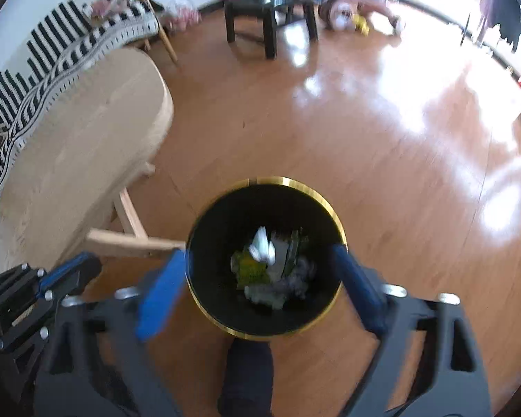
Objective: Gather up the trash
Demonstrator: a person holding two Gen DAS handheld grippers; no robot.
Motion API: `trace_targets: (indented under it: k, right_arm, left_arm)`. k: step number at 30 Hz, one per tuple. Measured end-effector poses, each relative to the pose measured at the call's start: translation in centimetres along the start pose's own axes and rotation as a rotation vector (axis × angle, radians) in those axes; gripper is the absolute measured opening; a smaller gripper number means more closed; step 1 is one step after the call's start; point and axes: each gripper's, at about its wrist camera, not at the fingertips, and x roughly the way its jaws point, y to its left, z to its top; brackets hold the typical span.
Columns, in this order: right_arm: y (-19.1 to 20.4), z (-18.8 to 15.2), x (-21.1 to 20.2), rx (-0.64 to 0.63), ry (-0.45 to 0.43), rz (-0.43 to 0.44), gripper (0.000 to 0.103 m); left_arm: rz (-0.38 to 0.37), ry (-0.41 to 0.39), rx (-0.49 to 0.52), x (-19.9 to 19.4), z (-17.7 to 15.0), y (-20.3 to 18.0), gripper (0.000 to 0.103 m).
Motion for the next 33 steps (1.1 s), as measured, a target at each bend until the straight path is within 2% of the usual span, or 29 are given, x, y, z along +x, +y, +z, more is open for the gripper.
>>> trace_targets:
  k: [1,3,4,5,6,9,12,13,16,22,28,31,33]
  right_arm:
    - [0.2,0.1,-0.4,0.008,-0.011,0.010,0.086]
    - [1.3,0.4,-1.2,0.005,-0.037,0.026,0.086]
    - [2.2,0.5,-1.9,-0.008,-0.062,0.016,0.086]
    - [3.1,0.6,-2.7,-0.021,-0.090,0.010,0.086]
    - [4.3,0.8,-3.7,-0.032,-0.130,0.008,0.086]
    - [7.9,1.2,-6.1,-0.036,-0.210,0.044,0.090]
    - [13.4,1.3,-7.7,-0.096,-0.253,0.094,0.092]
    - [15.5,1.1,-7.9,-0.124,-0.258,0.109,0.092]
    - [23.1,0.3,-8.5,-0.225,-0.265,0.167,0.093]
    - [39.0,-3.0,-9.5,-0.426,-0.274,0.288,0.096]
    - [50.2,-6.5,-8.2,-0.531,-0.265,0.342,0.096]
    - [54.1,-7.0,-7.1,-0.533,-0.232,0.366,0.096]
    - [55.9,-7.3,-6.4,-0.536,-0.228,0.363,0.096]
  left_arm:
    - [0.003,-0.006,-0.002,-0.6,-0.1,0.4,0.007]
    - [0.012,-0.018,-0.009,-2.0,-0.3,1.3,0.044]
    - [0.035,-0.043,-0.016,-3.3,-0.6,2.1,0.081]
    - [0.057,-0.073,-0.021,-4.5,-0.8,2.8,0.092]
    - [0.084,-0.104,-0.022,-5.9,-1.2,3.7,0.092]
    - [0.159,-0.128,-0.025,-10.0,-2.7,7.1,0.092]
    - [0.294,-0.177,-0.065,-14.6,-5.4,11.5,0.095]
    - [0.342,-0.194,-0.104,-16.5,-6.8,13.6,0.096]
    - [0.419,-0.224,-0.229,-20.9,-10.3,18.8,0.096]
    - [0.596,-0.252,-0.448,-28.5,-17.8,27.3,0.096]
    - [0.692,-0.241,-0.681,-32.7,-24.7,33.9,0.096]
    - [0.792,-0.227,-0.683,-33.5,-26.3,35.6,0.097]
    - [0.820,-0.223,-0.682,-33.6,-26.8,36.0,0.096]
